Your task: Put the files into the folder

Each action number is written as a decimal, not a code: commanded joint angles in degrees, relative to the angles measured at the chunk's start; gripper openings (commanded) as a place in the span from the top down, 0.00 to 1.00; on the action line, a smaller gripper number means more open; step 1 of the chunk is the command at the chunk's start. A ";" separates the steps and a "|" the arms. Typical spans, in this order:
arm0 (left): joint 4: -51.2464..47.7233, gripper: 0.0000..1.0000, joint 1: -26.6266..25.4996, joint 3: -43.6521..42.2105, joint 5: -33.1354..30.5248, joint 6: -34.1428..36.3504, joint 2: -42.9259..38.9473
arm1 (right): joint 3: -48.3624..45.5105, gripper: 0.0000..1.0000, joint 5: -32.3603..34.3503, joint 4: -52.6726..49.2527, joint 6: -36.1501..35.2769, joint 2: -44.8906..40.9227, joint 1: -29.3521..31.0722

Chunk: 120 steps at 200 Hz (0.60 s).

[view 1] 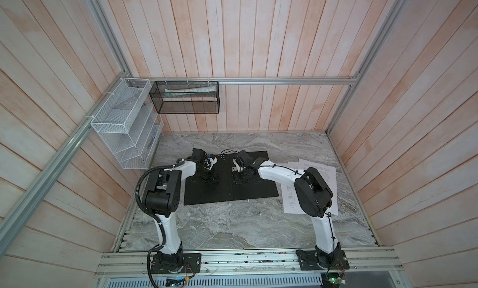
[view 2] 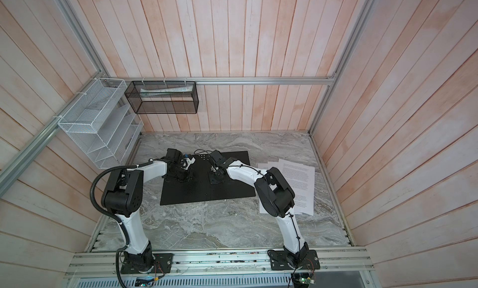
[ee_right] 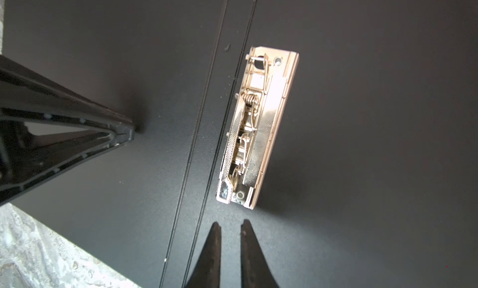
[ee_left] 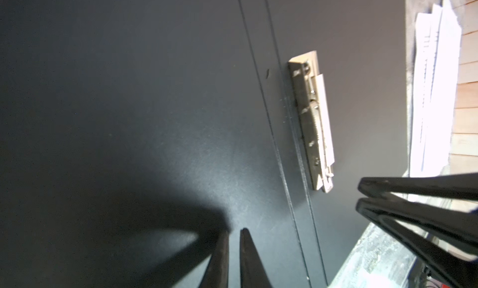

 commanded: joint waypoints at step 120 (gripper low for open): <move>-1.46 0.86 0.21 0.81 -1.46 2.67 1.12 | 13.11 0.94 4.04 -8.92 -3.50 9.11 1.94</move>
